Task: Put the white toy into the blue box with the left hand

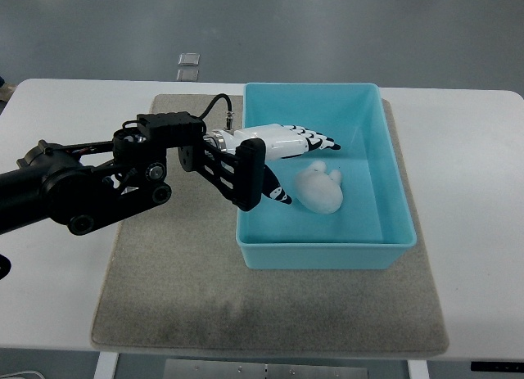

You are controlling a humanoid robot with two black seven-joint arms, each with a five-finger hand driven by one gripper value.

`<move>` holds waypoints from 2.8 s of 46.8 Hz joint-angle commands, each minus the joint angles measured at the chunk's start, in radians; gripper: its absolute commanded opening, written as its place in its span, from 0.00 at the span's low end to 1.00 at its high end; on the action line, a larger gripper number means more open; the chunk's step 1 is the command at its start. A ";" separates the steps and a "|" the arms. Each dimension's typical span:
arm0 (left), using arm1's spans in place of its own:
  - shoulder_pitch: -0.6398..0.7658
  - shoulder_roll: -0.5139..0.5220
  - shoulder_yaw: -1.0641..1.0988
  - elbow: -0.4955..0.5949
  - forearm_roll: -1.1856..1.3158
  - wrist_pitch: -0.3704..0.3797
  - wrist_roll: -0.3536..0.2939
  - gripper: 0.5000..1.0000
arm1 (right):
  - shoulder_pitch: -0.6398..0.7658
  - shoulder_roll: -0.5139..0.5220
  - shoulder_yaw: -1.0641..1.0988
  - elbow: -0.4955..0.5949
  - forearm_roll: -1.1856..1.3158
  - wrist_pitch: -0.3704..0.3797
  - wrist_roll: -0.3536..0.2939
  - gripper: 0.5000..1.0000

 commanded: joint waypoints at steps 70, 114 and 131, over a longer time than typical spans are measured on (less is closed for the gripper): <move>0.074 0.112 -0.402 0.580 -1.614 0.161 -0.017 0.99 | 0.000 0.000 0.000 0.000 0.000 0.000 0.000 0.87; 0.284 0.041 -0.473 0.486 -1.653 -0.003 -0.017 0.99 | 0.000 0.000 0.000 0.000 0.000 0.005 0.001 0.87; 0.281 0.044 -0.476 0.486 -1.654 -0.003 -0.016 0.99 | 0.002 0.000 0.004 0.008 -0.002 0.006 0.001 0.87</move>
